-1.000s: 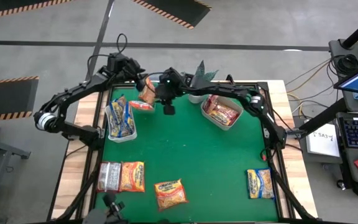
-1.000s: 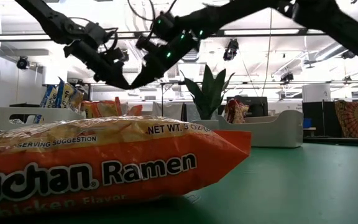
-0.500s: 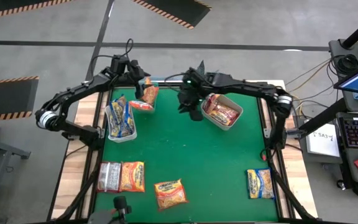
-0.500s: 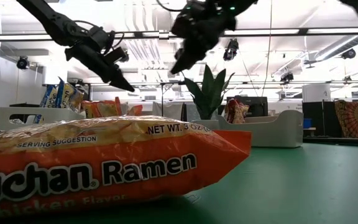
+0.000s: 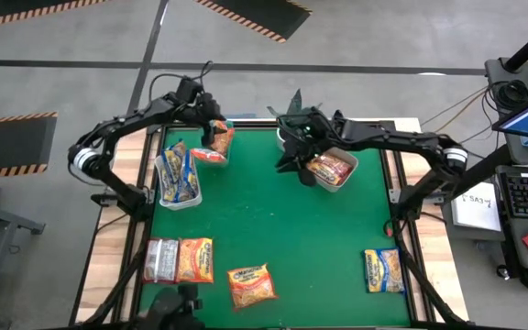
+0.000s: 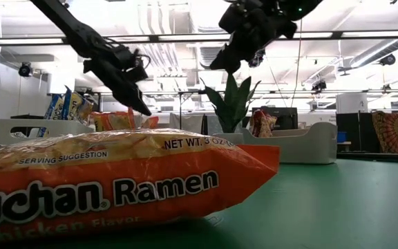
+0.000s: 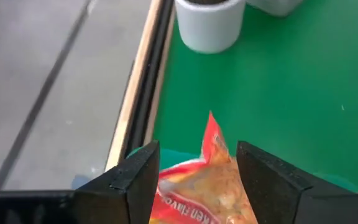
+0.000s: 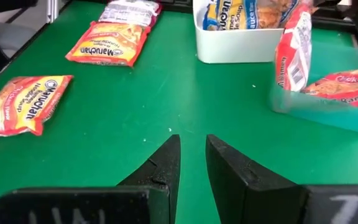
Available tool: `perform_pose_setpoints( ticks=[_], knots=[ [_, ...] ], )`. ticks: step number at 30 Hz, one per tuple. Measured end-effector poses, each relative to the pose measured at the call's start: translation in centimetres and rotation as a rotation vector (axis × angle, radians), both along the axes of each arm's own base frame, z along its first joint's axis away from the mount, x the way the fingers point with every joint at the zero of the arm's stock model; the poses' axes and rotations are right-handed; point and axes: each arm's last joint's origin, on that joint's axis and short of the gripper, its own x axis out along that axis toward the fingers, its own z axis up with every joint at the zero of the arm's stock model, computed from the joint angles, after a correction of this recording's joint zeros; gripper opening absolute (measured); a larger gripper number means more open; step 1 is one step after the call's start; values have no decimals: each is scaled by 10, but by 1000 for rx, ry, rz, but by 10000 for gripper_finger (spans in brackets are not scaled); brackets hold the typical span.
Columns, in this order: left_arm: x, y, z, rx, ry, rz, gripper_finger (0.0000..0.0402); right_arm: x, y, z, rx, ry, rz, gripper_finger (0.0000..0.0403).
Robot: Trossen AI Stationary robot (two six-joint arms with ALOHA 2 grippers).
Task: Sort Maruchan noodles
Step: Put the orange noodle pack into the green bin
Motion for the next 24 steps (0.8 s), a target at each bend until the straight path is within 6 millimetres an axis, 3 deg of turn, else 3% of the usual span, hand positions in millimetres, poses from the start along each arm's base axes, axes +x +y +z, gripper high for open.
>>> perform_pose_setpoints(
  ticks=[14, 24],
  knots=[
    [14, 26, -7, -137, 234, 2, 153, -5, 2, -8, 35, 29, -18, 65],
    [17, 29, 0, -159, 230, 31, 60, -4, 2, -7, 25, 20, -12, 65]
  ],
)
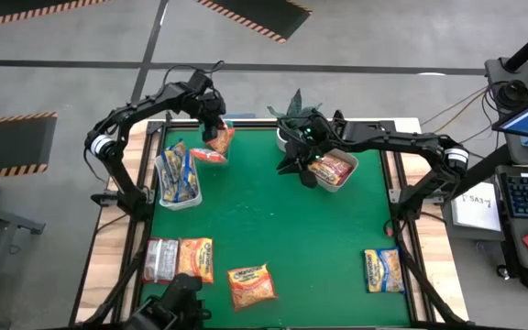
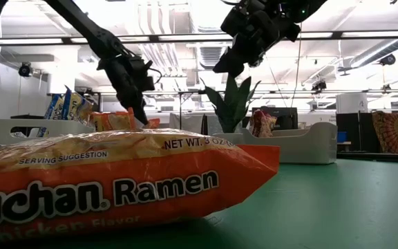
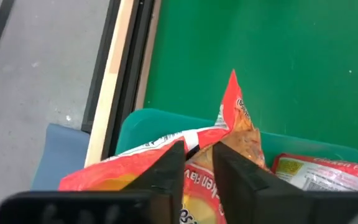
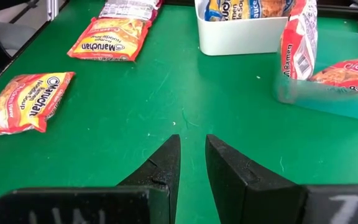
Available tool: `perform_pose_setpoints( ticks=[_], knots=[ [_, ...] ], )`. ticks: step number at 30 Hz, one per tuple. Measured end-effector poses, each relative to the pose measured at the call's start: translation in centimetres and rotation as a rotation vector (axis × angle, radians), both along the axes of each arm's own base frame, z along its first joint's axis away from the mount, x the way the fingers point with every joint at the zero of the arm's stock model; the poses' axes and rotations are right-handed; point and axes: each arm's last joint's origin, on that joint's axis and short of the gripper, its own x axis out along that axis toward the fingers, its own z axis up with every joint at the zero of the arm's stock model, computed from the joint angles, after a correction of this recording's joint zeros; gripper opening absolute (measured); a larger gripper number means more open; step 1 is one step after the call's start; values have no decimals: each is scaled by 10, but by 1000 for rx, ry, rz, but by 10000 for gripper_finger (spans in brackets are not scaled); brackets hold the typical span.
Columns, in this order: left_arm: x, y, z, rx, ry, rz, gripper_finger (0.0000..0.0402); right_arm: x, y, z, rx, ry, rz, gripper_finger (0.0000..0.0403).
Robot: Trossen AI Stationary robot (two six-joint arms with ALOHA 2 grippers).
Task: Sort Maruchan noodles
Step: Put the orange noodle pack into the green bin
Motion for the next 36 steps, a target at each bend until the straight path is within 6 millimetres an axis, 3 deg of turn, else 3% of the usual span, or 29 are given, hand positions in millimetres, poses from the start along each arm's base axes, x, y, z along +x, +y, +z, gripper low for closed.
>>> perform_pose_setpoints(
  ticks=[5, 15, 24, 31, 36],
  knots=[
    [-1, -3, -2, -56, 13, 47, 6, 0, 0, 0, -6, -3, 4, 63],
    [-6, -13, 8, -129, 21, 109, 0, 0, 0, 0, -6, -5, 3, 65],
    [-9, -32, 40, -135, -116, 99, 0, 1, 7, -7, 72, 33, -27, 65],
    [1, -69, 57, -289, -403, -108, 0, 4, 33, -21, 200, 120, -39, 59],
    [20, -111, 46, -267, -416, -144, 0, 5, 59, -32, 306, 216, -45, 56]
  ],
)
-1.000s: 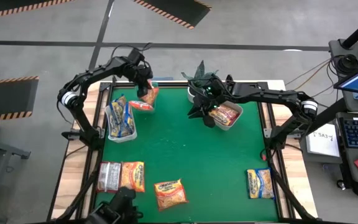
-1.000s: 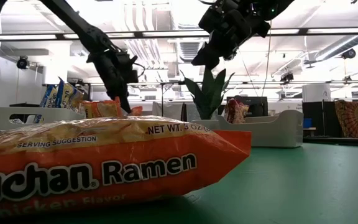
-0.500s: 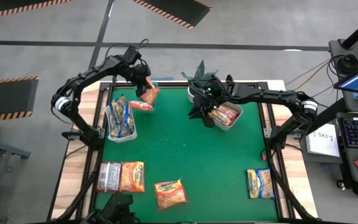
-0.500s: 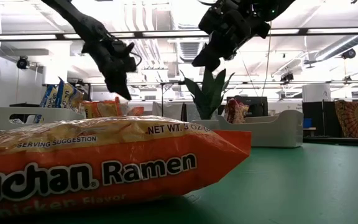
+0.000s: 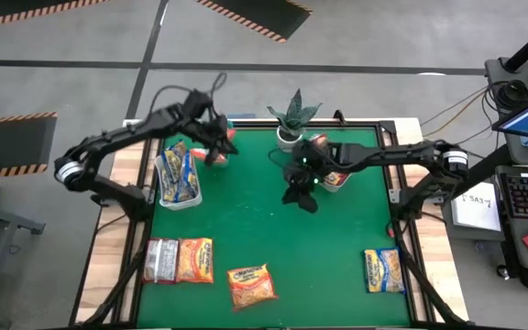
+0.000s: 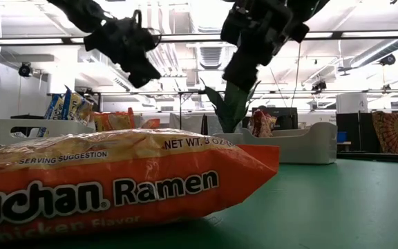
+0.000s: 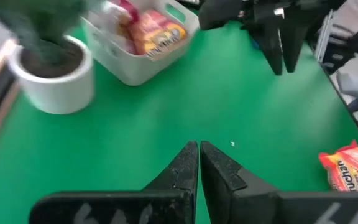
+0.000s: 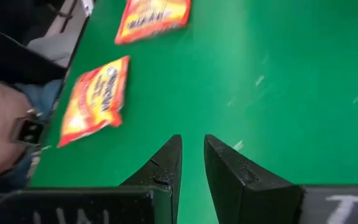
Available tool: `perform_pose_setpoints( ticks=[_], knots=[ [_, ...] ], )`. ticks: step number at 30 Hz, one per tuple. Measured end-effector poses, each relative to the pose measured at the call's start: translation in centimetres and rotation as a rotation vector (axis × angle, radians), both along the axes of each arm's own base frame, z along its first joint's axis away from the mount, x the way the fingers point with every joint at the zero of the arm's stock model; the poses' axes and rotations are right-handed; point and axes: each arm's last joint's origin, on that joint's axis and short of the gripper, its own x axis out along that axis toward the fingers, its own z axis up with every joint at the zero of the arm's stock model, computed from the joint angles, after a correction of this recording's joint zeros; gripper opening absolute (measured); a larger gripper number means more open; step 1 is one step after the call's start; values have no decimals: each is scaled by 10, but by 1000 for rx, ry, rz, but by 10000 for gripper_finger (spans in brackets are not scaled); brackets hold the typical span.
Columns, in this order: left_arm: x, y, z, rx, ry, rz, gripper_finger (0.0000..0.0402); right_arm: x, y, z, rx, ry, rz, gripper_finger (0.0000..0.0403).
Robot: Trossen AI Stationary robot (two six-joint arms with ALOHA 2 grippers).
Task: Sort Maruchan noodles
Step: Put the orange noodle pack into the green bin
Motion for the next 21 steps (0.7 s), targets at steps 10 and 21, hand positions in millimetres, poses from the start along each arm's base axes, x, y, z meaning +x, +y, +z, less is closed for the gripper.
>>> perform_pose_setpoints(
  ticks=[10, 21],
  knots=[
    [17, -89, -2, 52, -112, -116, 0, -21, 61, -22, 245, 477, -84, 56],
    [25, -157, 11, 108, -229, -201, 0, -50, 128, -32, 237, 834, -121, 56]
  ],
)
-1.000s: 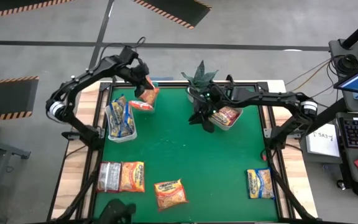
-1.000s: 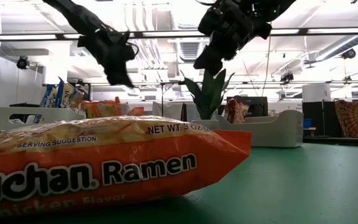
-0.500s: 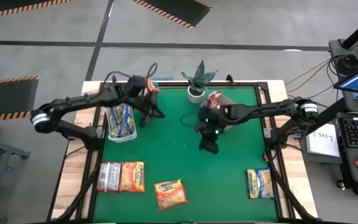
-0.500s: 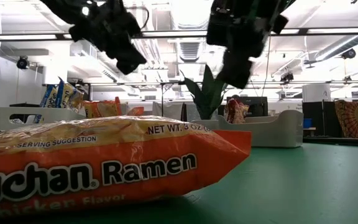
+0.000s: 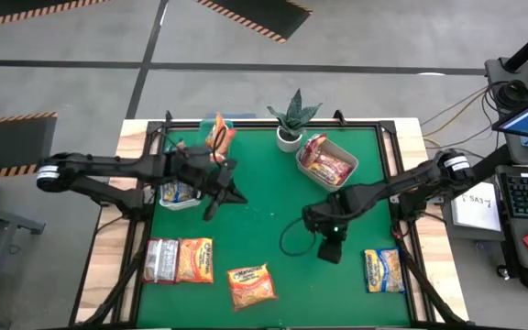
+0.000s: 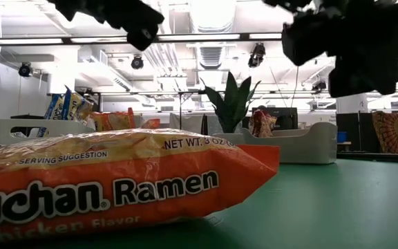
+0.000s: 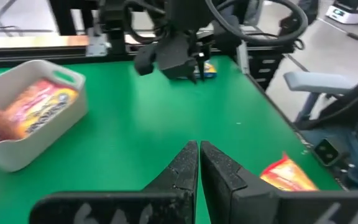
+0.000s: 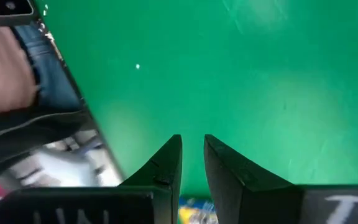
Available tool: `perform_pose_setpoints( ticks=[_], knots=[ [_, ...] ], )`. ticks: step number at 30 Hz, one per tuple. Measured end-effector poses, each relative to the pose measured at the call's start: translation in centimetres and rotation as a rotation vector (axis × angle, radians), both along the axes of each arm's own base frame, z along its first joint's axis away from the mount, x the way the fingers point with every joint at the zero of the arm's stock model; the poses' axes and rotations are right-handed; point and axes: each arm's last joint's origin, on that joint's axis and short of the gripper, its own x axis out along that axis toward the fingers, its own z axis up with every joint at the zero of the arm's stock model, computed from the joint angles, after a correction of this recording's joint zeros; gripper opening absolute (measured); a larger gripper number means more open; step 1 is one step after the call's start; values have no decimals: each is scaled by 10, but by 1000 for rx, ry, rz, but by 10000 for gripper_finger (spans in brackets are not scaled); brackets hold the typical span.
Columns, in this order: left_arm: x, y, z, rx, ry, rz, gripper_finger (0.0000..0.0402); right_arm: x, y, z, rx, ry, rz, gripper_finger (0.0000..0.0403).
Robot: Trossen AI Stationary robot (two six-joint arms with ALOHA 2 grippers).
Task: Sort Maruchan noodles
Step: Put the orange noodle pack into the green bin
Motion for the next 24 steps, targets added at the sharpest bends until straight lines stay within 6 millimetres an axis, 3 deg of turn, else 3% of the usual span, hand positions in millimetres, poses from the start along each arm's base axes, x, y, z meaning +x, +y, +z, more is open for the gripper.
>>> perform_pose_setpoints(
  ticks=[14, 19, 24],
  knots=[
    [13, -66, -23, -147, 169, -97, 0, 29, 32, 11, -282, -520, 11, 56],
    [16, -101, -42, -113, 250, -111, 0, 33, 38, 16, -333, -610, -37, 56],
    [15, -131, -60, -111, 333, -85, 0, 33, 47, 15, -276, -647, -103, 57]
  ],
)
